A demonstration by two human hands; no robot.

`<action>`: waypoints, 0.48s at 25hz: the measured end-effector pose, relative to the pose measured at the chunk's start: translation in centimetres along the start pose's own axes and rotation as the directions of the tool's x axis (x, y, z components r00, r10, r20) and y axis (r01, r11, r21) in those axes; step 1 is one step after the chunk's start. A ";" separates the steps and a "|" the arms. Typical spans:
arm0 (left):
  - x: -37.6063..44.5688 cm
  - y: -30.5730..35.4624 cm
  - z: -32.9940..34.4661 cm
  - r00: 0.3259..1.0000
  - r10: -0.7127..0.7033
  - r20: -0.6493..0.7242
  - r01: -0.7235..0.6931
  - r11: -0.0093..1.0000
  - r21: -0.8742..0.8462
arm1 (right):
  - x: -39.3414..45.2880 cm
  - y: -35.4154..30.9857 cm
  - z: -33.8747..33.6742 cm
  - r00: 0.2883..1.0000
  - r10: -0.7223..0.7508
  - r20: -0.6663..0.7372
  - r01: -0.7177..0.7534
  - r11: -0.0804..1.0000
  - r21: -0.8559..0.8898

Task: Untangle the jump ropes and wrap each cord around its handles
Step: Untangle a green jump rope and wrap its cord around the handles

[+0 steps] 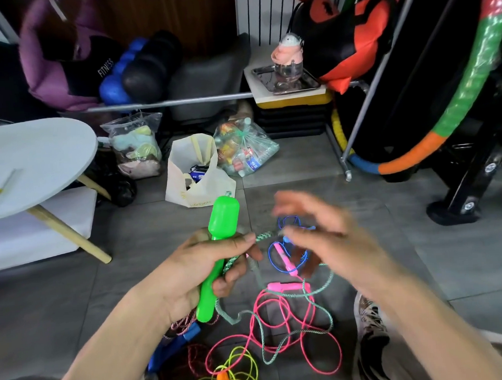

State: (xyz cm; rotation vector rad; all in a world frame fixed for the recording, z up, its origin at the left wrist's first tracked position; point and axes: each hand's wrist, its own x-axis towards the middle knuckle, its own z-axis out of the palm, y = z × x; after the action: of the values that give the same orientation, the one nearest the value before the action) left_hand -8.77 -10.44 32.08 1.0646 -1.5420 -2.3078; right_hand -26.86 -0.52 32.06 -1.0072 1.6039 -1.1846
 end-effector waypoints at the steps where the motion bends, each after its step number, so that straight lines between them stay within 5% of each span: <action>1: 0.0 -0.1 0.2 1.000 0.013 0.009 -0.014 1.000 0.015 | -0.6 -0.3 1.4 0.986 0.040 0.162 -0.058 0.993 0.105; 3: 0.0 -0.2 0.4 0.999 0.032 0.024 -0.033 0.998 0.050 | -0.8 0.1 1.8 0.982 0.045 0.183 -0.052 0.998 0.031; 5: -0.1 -0.2 0.2 0.998 0.042 0.036 -0.045 0.996 0.079 | 0.0 0.4 -0.6 0.992 -0.080 -0.095 0.050 0.957 -0.286; 8: -0.2 -0.1 -0.2 0.997 0.049 0.058 -0.054 0.994 0.098 | 1.1 0.1 -5.6 0.802 -0.303 -0.515 -0.059 0.818 -0.573; 10: -0.4 0.0 -0.3 0.997 0.052 0.055 -0.056 0.995 0.081 | 0.8 -0.1 -5.7 0.782 -0.286 -0.554 -0.096 0.823 -0.560; 12: -0.5 0.0 0.2 0.997 0.055 0.057 -0.059 0.996 0.073 | 0.2 -0.3 -2.9 0.945 -0.092 -0.313 0.039 0.984 -0.174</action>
State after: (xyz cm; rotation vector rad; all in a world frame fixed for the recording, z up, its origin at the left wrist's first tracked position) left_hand -8.53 -10.07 32.35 0.9680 -1.6686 -2.2760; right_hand -29.68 -0.05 32.76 -1.0176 1.9635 -1.3295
